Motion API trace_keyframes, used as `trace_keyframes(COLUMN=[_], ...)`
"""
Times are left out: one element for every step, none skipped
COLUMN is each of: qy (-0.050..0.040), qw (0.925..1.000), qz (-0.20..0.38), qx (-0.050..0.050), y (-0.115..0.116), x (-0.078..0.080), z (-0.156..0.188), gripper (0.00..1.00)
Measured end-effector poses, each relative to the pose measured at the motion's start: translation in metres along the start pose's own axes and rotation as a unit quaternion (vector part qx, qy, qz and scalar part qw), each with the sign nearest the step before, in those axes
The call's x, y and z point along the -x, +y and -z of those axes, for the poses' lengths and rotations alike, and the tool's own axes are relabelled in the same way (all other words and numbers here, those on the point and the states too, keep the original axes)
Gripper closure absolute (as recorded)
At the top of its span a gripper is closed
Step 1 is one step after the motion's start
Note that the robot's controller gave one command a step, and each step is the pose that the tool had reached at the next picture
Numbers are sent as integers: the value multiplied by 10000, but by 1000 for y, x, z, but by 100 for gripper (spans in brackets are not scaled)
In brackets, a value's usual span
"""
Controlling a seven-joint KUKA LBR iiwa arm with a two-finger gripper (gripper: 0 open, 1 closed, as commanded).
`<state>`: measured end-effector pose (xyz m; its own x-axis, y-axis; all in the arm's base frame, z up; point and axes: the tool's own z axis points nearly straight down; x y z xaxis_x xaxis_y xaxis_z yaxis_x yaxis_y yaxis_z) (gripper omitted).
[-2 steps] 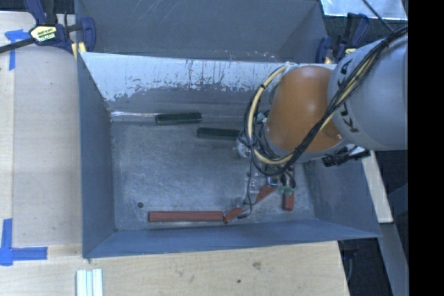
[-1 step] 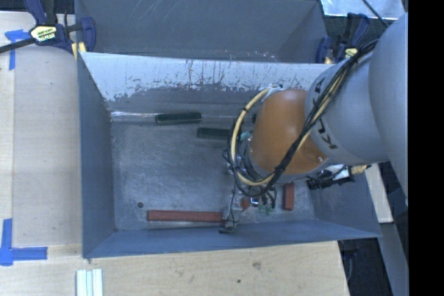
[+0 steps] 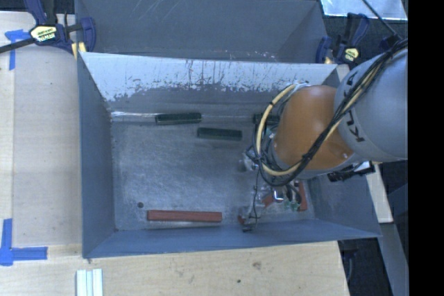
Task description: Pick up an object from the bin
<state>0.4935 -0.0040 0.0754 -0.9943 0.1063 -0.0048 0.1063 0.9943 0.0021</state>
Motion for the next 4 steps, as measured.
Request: trace_keyframes(qy=[12,-1,19,19], qw=[9980,9905,9646,9647], qz=[633,1377,2636,2632], qx=[-14,-15,-3,-2], y=[-36,-87,-90,-90], x=[15,13,9,9], z=[15,29,11,11], gripper=[0,0,100,0])
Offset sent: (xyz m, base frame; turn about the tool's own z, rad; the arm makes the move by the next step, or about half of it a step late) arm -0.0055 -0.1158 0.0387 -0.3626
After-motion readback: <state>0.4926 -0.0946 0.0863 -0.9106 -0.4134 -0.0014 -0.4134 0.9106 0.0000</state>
